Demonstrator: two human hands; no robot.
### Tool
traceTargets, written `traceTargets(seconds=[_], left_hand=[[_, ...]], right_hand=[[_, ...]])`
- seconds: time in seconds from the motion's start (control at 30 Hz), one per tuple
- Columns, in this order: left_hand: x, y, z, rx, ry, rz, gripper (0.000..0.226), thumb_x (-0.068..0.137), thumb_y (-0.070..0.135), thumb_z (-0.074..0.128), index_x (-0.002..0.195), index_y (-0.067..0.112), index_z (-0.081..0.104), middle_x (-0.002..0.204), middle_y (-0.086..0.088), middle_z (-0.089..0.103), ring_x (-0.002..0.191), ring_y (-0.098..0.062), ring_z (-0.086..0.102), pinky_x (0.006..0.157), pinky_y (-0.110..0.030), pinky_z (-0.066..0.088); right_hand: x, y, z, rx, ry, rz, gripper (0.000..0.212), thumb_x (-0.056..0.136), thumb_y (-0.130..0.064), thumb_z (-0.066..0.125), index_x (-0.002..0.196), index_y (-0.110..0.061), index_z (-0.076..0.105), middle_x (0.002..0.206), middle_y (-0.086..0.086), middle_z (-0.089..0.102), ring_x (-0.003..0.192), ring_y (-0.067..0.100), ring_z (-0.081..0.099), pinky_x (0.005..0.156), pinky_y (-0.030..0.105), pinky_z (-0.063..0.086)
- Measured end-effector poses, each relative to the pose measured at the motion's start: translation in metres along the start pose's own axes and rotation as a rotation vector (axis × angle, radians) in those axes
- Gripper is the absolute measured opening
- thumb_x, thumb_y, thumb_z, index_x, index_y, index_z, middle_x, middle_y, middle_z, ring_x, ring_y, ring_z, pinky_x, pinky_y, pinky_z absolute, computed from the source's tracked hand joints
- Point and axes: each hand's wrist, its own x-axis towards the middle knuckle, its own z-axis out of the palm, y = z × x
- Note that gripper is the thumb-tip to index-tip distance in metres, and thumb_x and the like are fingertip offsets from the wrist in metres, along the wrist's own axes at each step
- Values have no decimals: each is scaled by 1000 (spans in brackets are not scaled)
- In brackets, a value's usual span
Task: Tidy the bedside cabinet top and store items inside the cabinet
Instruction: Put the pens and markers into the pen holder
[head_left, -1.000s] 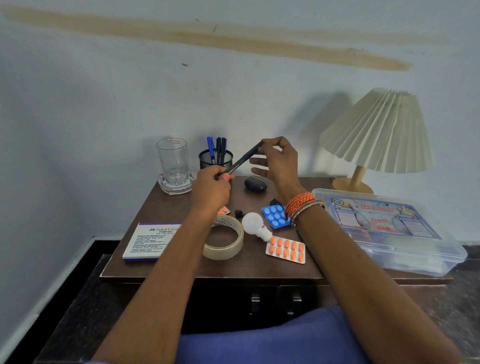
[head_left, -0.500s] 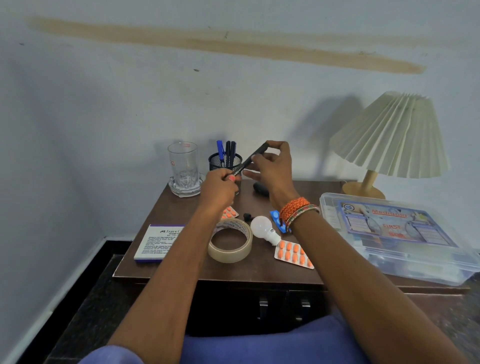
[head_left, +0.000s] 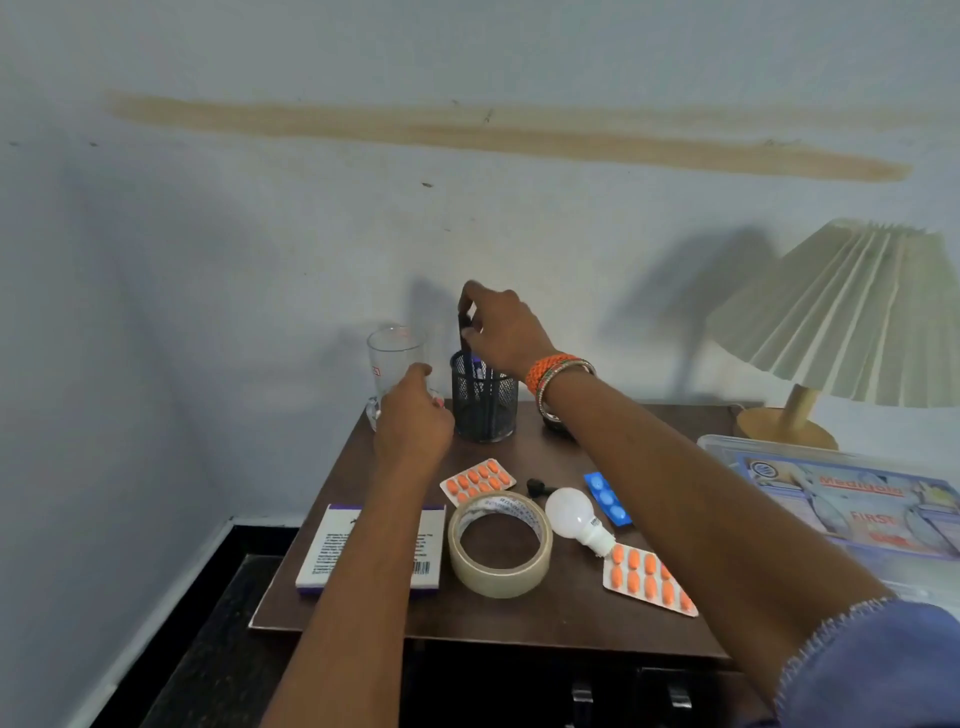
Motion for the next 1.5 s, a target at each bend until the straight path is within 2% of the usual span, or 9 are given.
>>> traceTargets(seconds=[0.43,0.67,0.9,0.97,1.1,1.17,1.3,1.37,1.5], left_hand=[[-3,1,-3,6,-17,7,47,89,8,54,133,13,38,133,-17,51,121,-35,49,100,-47,46],[-9,12,-5,-48,-8,56,41,90,5,53,130,13,45,127,-16,57,113,-31,55,99,-43,46],[-29,33,3,-80,93,172,26,93,11,51,119,13,53,121,-10,60,108,-25,58,88,-32,48],[-39,39,11,-111,24,269,21,91,10,50,111,14,58,112,-8,63,101,-22,61,87,-33,50],[-68,52,32,7,-318,491,23,89,7,49,106,15,64,106,-3,64,94,-14,59,86,-26,47],[-77,59,43,107,-457,552,25,88,5,49,105,12,65,109,-4,65,98,-15,60,90,-27,47],[-79,67,56,197,-535,585,25,87,5,47,101,15,65,110,-4,67,100,-17,62,88,-28,48],[-78,68,58,207,-534,585,25,88,6,47,101,16,65,109,-4,68,99,-16,62,87,-27,47],[-74,69,64,245,-540,572,24,90,9,48,106,18,64,111,-5,66,101,-18,61,91,-35,50]], right_hand=[[10,-3,13,-135,-138,79,34,90,-15,49,123,-20,56,117,11,61,100,32,60,75,33,43],[-14,-3,-20,-2,5,143,48,79,-5,48,123,-23,54,106,6,64,95,29,60,76,33,46],[-66,-5,-82,-29,202,141,26,80,-11,52,98,-22,67,92,-1,65,88,19,58,70,28,46],[-80,5,-101,-52,116,239,20,79,-14,54,92,-19,70,91,3,68,81,21,62,73,31,52],[-119,26,-127,-94,-474,579,12,81,-9,62,77,0,69,68,10,72,47,15,57,50,22,50],[-139,34,-132,-220,-534,636,16,79,-8,64,64,-7,61,51,0,66,41,9,54,50,19,46],[-162,41,-127,-368,-467,655,23,74,-9,67,60,-11,49,93,8,72,90,21,68,85,31,52],[-171,40,-122,-421,-451,644,7,76,-10,66,74,-9,59,109,10,69,104,26,64,87,32,48],[-182,37,-110,-488,-387,577,30,87,-10,54,116,-6,60,121,14,62,112,31,59,78,32,41]])
